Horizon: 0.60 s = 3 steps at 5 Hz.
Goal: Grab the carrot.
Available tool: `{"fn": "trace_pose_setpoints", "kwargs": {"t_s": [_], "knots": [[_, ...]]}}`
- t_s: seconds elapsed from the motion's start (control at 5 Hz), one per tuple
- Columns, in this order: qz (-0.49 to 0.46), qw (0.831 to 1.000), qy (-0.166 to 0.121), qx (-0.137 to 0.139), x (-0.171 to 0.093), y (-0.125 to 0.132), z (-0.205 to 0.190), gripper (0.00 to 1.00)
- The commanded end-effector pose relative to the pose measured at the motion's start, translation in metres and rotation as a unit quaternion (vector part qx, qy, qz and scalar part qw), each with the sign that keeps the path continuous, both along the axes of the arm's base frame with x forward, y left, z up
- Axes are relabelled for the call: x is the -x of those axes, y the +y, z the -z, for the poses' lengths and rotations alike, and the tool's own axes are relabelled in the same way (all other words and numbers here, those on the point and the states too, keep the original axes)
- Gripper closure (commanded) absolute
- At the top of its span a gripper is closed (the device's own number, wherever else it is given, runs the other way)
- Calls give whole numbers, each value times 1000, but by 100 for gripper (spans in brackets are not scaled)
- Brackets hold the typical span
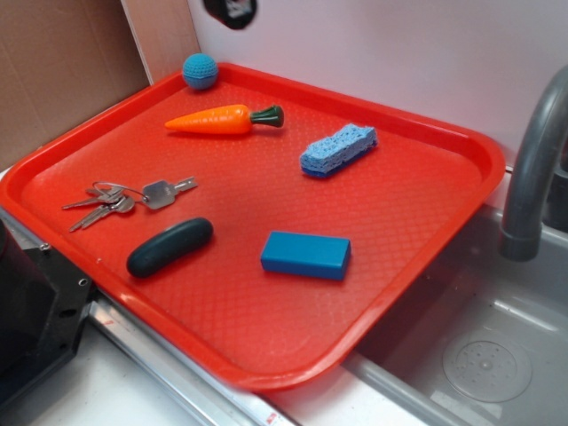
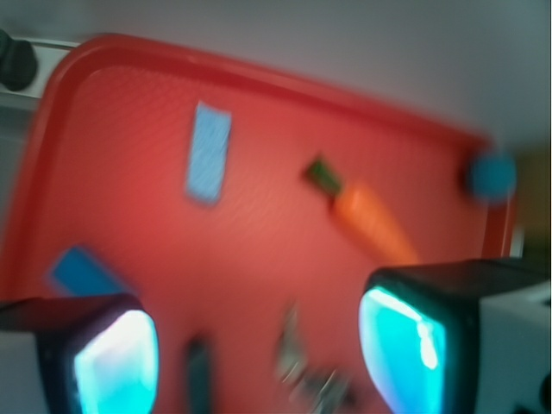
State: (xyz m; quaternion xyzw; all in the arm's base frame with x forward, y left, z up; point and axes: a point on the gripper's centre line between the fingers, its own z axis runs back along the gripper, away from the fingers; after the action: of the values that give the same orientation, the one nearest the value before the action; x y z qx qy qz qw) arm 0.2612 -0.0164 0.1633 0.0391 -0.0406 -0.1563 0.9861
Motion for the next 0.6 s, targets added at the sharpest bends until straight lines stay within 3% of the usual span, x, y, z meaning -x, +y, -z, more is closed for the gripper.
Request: {"fn": "trace_pose_setpoints", "kwargs": {"t_s": [0.0, 0.2, 0.4], "knots": [[236, 972, 11, 0, -14, 59, 42, 0], [223, 973, 49, -23, -12, 83, 66, 0], [209, 975, 62, -32, -14, 93, 86, 0]]}}
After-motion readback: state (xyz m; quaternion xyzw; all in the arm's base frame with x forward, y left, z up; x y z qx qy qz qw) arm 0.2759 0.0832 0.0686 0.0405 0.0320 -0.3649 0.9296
